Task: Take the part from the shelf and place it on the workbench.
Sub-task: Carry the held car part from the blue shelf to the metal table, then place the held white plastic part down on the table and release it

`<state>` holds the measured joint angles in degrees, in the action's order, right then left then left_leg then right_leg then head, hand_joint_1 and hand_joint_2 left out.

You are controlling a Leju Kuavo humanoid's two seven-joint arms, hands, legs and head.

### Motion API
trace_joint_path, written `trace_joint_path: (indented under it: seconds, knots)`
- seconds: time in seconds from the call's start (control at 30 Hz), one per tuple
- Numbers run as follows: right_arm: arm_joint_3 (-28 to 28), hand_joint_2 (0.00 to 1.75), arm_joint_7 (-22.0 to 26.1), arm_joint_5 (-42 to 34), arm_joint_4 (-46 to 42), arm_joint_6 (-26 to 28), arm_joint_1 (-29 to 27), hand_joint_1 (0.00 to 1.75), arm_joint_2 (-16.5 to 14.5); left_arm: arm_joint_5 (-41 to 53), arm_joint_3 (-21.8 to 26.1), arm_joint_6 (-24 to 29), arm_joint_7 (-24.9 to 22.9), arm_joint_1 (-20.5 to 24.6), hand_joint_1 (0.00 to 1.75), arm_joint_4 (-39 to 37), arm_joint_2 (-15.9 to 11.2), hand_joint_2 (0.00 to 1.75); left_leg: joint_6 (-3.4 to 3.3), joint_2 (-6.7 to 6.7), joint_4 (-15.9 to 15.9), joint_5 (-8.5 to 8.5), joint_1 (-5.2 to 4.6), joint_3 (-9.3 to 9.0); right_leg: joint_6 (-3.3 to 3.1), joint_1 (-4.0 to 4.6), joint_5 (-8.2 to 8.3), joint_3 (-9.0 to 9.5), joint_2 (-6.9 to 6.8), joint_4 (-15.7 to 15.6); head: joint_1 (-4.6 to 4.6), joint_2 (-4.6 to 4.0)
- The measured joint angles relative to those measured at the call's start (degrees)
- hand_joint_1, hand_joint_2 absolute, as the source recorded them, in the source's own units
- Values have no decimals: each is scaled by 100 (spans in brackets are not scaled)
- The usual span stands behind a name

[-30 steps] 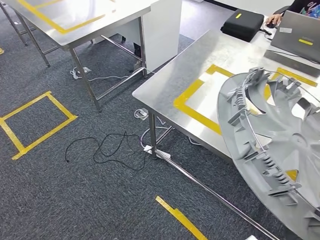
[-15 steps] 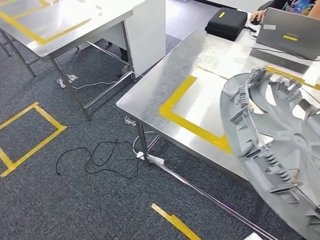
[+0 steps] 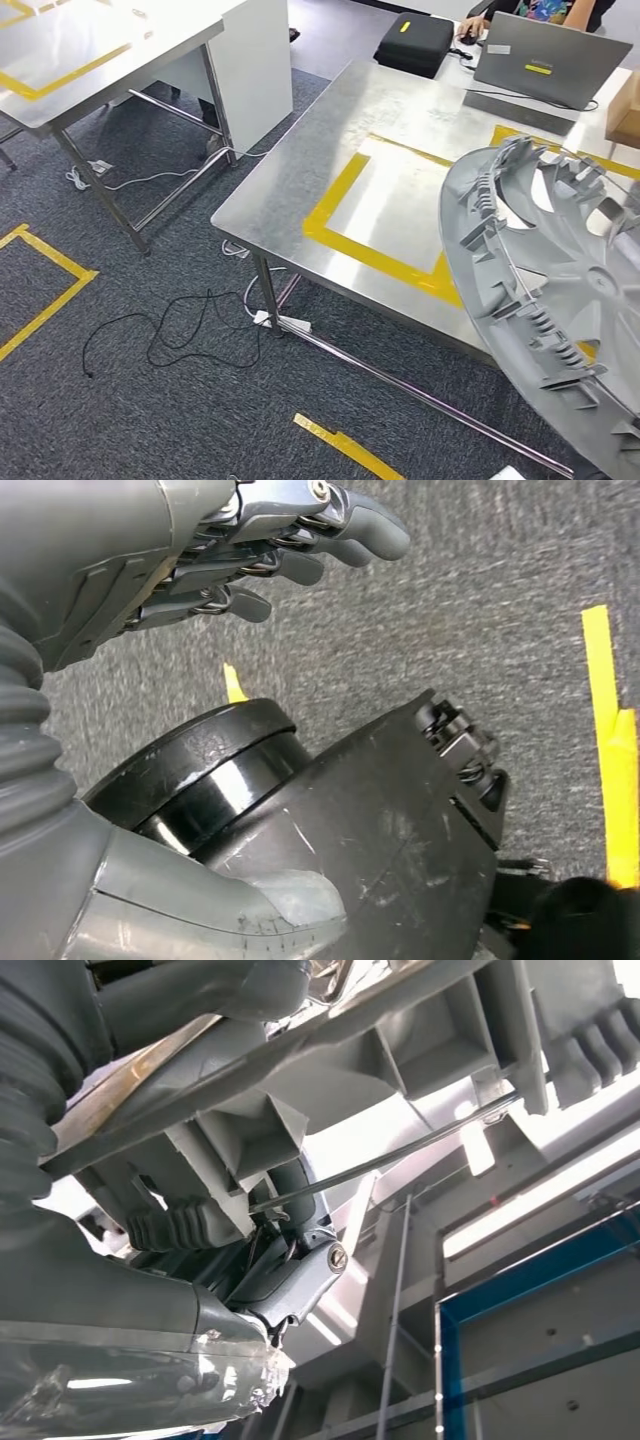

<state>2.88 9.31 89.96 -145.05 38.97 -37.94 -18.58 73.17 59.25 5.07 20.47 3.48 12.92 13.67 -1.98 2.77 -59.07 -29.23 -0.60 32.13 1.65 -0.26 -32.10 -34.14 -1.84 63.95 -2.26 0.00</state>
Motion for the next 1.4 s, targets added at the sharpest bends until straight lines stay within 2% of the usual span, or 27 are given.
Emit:
trace_joint_path:
  seconds: [0.03, 0.07, 0.1, 0.17, 0.2, 0.27, 0.33, 0.37, 0.4, 0.43, 0.5, 0.53, 0.57, 0.63, 0.7, 0.73, 0.9, 1.03, 1.1, 1.27, 1.4]
  knots:
    - [1, 175, -7, -1, -1, 0, 4, 175, 0, 1, 0, 0, -5, 1, 0, -1, 2, 175, 16, 32, -3, -22, -14, -27, -42, 27, 117, 142, -98, -287, 4, 0]
    - [2, 175, -16, -1, -2, 0, 7, 175, 0, 2, 0, 0, -10, 1, 0, -1, 5, 175, 36, 71, -5, -36, -23, -43, -79, 54, 157, 220, -163, -441, 9, 0]
    - [2, 175, -26, -1, -2, 0, 10, 175, 0, 2, 0, 0, -18, 1, 0, -2, 7, 175, 59, 114, -4, -43, -27, -50, -104, 75, 145, 229, -171, -472, 14, 0]
    - [3, 175, -49, 0, -3, 1, 7, 175, 0, 3, 0, 1, -28, 6, 0, -2, 7, 175, 115, 178, -3, -66, -21, -70, -143, 61, 191, 226, -54, -522, 14, 0]
    - [5, 175, -61, 0, -3, 1, 9, 175, 0, 4, 0, 3, -31, 10, 0, -2, 5, 175, 152, 126, -45, -119, -14, -66, -163, 39, 214, 237, 2, -555, 20, 0]
    - [11, 175, -78, 0, -2, 2, 16, 175, 0, 5, 0, 7, -33, 12, 0, -2, -1, 175, 228, -76, -406, -383, 18, 72, -200, -5, 257, 282, 105, -609, 37, 0]
    - [14, 175, -90, 1, -1, 1, 24, 175, 0, 5, 1, 12, -38, 0, 0, -2, -10, 175, 277, -199, -1110, -725, 61, 387, -215, -13, 268, 277, 223, -613, 51, 0]
    - [14, 175, -102, 1, -1, 1, 24, 175, 0, 5, 2, 15, -40, -7, 0, -2, -16, 175, 296, -213, -1378, -800, 80, 513, -216, -15, 269, 279, 289, -612, 52, 0]
    - [15, 175, -123, 0, -1, 1, 24, 175, 0, 5, 2, 17, -42, -11, 0, -2, -20, 175, 311, -219, -1494, -778, 96, 572, -215, -18, 268, 283, 347, -610, 52, 0]
    - [20, 175, -156, -16, 4, 1, 22, 175, 0, 5, 2, 18, -43, -11, 0, -2, -25, 175, 323, -224, -1359, -621, 111, 518, -210, -26, 265, 293, 400, -606, 52, 0]
    - [28, 175, -220, -137, 25, 0, 4, 175, 0, 5, 2, 20, -46, -4, 0, -2, -31, 175, 338, -260, -674, -207, 139, 203, -178, -45, 246, 321, 482, -594, 53, 0]
    - [28, 175, -240, -245, 41, 0, -8, 175, 0, 2, 2, 25, -49, 2, 0, -2, -32, 175, 338, -297, -318, -64, 145, 45, -148, -46, 232, 325, 520, -577, 61, 0]
    - [25, 175, -246, -354, 55, 0, -19, 175, 0, -8, 2, 33, -52, 7, 0, -2, -29, 175, 328, -329, -95, -8, 151, -47, -123, -40, 219, 314, 546, -557, 66, 0]
    - [9, 175, -249, -588, 92, 0, -50, 175, 0, -51, 2, 59, -63, 8, 0, -3, -20, 175, 300, -365, 42, -15, 146, -72, -137, -24, 214, 276, 565, -530, 67, 0]
    - [-50, 175, -203, -910, 143, 0, -109, 175, 0, -83, 2, 73, -72, -1, 0, -4, -14, 175, 278, -372, 47, -8, 135, -60, -180, -27, 220, 264, 550, -549, 51, 0]
    - [-113, 175, -143, -1131, 178, 0, -135, 175, 0, -81, 2, 71, -72, -3, 0, -4, -13, 175, 263, -377, 47, -8, 127, -60, -176, -30, 224, 269, 542, -565, 48, 0]
    - [-765, 175, 244, -2350, 522, 0, -237, 175, 0, -48, 3, 48, -72, -3, 0, -4, -13, 175, 210, -382, 46, -3, 109, -54, -100, -44, 264, 308, 535, -628, 48, 0]
    - [-1187, 175, 306, -2611, 756, 0, -317, 175, 0, -42, 4, 37, -72, -3, 0, -4, -21, 175, 184, -381, 44, -4, 96, -51, -15, -58, 269, 304, 535, -640, 50, 0]
    - [-1379, 175, 429, -2948, 888, 0, -317, 175, 0, -16, 4, 9, -69, -2, 0, -4, -29, 175, 179, -381, 44, -2, 96, -54, 0, -59, 271, 299, 534, -641, 51, 0]
    - [-2335, 175, 1129, -4417, 1626, -76, -265, 175, 0, 75, 4, -54, -55, -6, 0, -4, -55, 175, 174, -382, 46, 2, 99, -53, 9, -54, 266, 292, 526, -634, 52, 0]
    - [-3333, 175, 1469, -4931, 2266, -775, 154, 175, 2, 149, 3, -98, -52, -5, 0, -4, -72, 175, 175, -380, 47, 4, 107, -58, 10, -46, 267, 291, 535, -629, 53, 0]
